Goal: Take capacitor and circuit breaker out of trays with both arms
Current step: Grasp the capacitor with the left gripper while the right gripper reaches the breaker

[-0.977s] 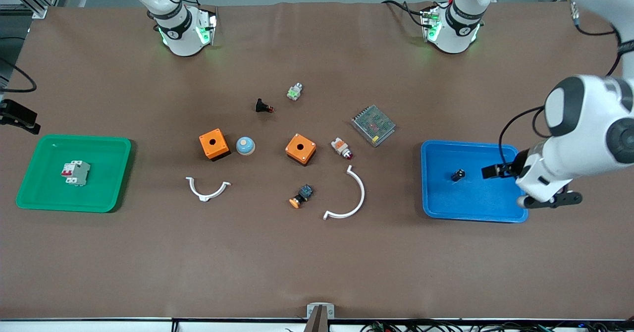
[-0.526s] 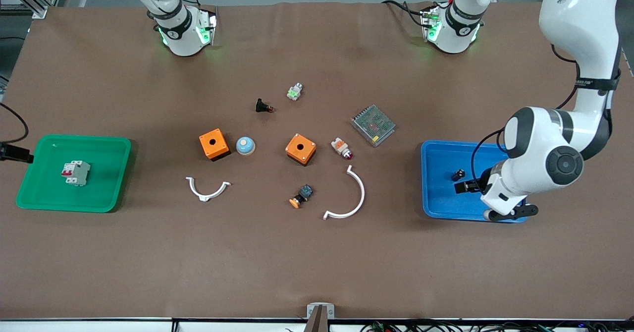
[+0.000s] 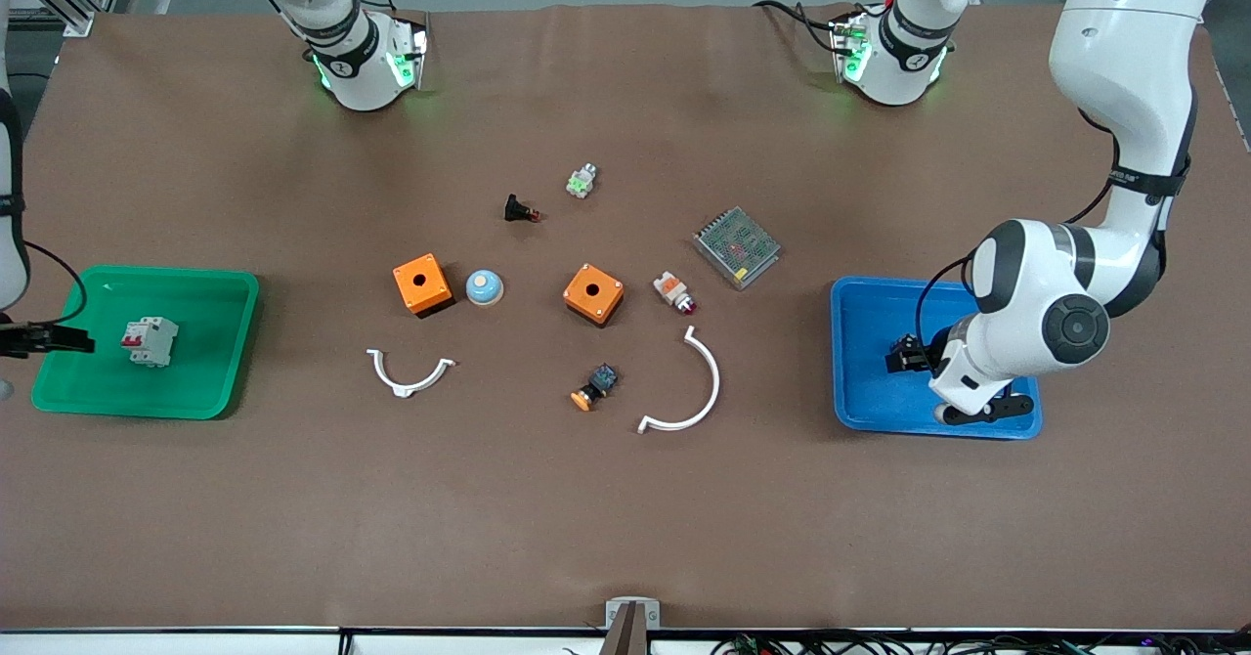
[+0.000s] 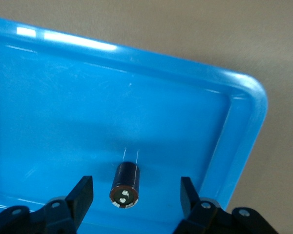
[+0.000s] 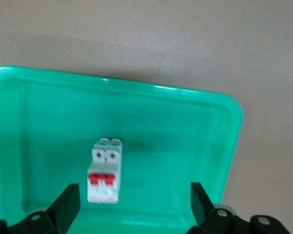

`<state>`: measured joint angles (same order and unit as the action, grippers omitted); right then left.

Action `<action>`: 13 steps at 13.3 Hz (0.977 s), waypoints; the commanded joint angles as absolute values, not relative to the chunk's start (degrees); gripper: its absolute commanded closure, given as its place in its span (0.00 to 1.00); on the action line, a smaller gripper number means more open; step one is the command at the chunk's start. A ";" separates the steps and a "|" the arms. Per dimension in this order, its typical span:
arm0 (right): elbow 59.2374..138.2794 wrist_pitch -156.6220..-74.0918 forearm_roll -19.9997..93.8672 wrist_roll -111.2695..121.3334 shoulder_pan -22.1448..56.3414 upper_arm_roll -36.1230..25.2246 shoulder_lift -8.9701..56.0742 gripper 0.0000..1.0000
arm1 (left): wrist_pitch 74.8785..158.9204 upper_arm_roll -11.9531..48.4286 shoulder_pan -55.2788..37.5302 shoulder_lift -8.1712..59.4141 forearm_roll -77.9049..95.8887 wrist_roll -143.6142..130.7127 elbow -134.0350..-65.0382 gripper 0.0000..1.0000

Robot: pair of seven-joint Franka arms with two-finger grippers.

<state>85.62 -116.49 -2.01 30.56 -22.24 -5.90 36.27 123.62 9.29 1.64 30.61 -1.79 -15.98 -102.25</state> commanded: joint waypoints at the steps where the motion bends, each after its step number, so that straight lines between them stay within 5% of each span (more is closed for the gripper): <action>1: 88.75 -119.34 1.14 31.82 -23.03 -4.92 36.39 0.00 | 124.63 9.23 1.76 29.45 -3.07 -16.61 -105.02 0.23; 10: 96.94 -123.66 3.34 31.82 -23.12 -5.01 34.81 0.00 | 126.30 9.32 1.84 31.02 -3.08 -16.96 -106.96 0.30; 13: 97.29 -123.49 3.34 31.82 -23.29 -5.10 34.63 0.21 | 126.30 9.23 2.37 31.73 -3.08 -16.88 -107.05 0.33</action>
<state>94.82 -123.14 2.25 30.82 -22.29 -5.64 36.89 125.31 9.13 1.70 31.57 -1.88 -15.98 -106.61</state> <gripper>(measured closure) 0.057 0.313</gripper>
